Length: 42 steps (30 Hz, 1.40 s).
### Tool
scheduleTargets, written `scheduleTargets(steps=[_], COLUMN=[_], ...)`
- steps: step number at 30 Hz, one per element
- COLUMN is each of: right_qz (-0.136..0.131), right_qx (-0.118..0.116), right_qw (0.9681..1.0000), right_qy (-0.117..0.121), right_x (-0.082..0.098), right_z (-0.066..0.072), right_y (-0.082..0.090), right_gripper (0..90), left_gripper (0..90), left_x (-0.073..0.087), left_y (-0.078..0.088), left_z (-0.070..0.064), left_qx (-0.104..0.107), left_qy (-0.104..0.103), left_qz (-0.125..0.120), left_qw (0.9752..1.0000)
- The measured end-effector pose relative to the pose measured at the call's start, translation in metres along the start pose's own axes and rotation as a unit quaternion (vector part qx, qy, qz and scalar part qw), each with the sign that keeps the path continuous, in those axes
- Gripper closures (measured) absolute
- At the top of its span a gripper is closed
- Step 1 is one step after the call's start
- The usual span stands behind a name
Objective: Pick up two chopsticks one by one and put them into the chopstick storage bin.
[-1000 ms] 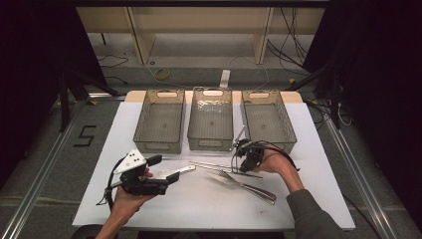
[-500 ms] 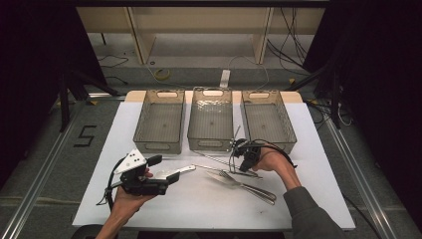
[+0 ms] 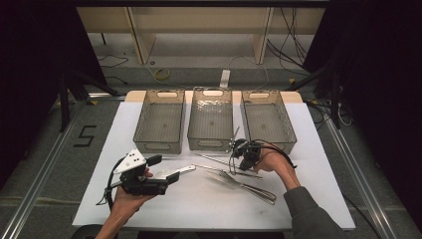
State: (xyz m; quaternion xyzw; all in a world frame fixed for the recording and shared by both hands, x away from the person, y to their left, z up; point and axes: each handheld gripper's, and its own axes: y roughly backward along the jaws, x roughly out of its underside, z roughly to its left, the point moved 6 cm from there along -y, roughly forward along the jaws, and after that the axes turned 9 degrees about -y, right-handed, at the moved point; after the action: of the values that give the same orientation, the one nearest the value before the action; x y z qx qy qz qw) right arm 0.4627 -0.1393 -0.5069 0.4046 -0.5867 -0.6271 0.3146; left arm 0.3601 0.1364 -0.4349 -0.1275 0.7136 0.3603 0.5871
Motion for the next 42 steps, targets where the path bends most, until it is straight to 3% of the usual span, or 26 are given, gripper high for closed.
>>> scheduleTargets(steps=[13,14,16,18,21,24,27,28,29,30,32,33,34,35,37,41,42], right_qz=[-0.031,-0.036,-0.043,-0.050,-0.059,-0.061,-0.065,-0.064,-0.064,-0.061,-0.063,-0.063,-0.063,-0.063,-0.066,-0.071,-0.071], right_qx=[0.000,0.000,0.002,-0.002,-0.002,-0.002,-0.002,0.001,0.001,0.001,0.004,0.003,0.004,0.006,0.007,0.000,0.000], right_qw=[0.9995,0.9994,0.9991,0.9987,0.9980,0.9977,0.9972,0.9967,0.9966,0.9966,0.9957,0.9955,0.9952,0.9948,0.9941,0.9924,0.9918], right_qy=[-0.003,-0.005,0.005,0.013,0.023,0.031,0.038,0.049,0.052,0.056,0.067,0.072,0.075,0.080,0.085,0.100,0.107], right_x=[0.003,0.003,0.003,0.003,0.003,0.002,0.000,-0.001,-0.002,-0.002,-0.004,-0.005,-0.005,-0.006,-0.008,-0.010,-0.010], right_z=[0.004,0.006,0.008,0.013,0.020,0.027,0.032,0.037,0.040,0.043,0.048,0.051,0.054,0.056,0.062,0.070,0.072], right_y=[0.025,0.028,0.035,0.041,0.050,0.056,0.059,0.061,0.062,0.064,0.066,0.067,0.068,0.070,0.072,0.076,0.076], right_gripper=[85.8,85.8,85.8,85.8,85.7,85.8,85.7,85.7,85.8,85.8,85.8,85.8,85.8,85.8,85.8,85.7,85.8], left_gripper=[10.8,10.8,10.7,10.7,10.7,10.7,10.9,10.9,10.9,10.9,11.0,11.2,11.5,11.7,13.2,16.6,17.6], left_x=[0.000,0.001,0.001,0.000,0.002,0.002,0.000,0.000,0.000,0.000,-0.001,-0.001,0.000,0.000,0.005,0.006,0.005], left_y=[-0.001,-0.002,-0.003,-0.007,-0.013,-0.021,-0.031,-0.036,-0.046,-0.046,-0.057,-0.063,-0.073,-0.073,-0.083,-0.086,-0.087], left_z=[0.001,0.001,0.000,0.000,0.000,0.000,0.002,0.003,0.003,0.003,0.000,-0.002,-0.005,-0.005,-0.007,-0.010,-0.012], left_qx=[0.000,0.014,0.016,0.018,0.027,0.023,0.033,0.033,0.040,0.040,0.046,0.051,0.059,0.059,0.070,0.075,0.082], left_qy=[-0.001,0.006,0.008,-0.010,-0.016,-0.043,-0.048,-0.053,-0.063,-0.063,-0.082,-0.090,-0.104,-0.104,-0.122,-0.129,-0.132], left_qz=[0.004,0.009,0.011,0.022,0.037,0.057,0.068,0.076,0.097,0.097,0.112,0.121,0.140,0.140,0.161,0.170,0.173], left_qw=[1.0000,0.9998,0.9998,0.9995,0.9988,0.9972,0.9960,0.9951,0.9925,0.9925,0.9892,0.9873,0.9829,0.9829,0.9769,0.9742,0.9725])
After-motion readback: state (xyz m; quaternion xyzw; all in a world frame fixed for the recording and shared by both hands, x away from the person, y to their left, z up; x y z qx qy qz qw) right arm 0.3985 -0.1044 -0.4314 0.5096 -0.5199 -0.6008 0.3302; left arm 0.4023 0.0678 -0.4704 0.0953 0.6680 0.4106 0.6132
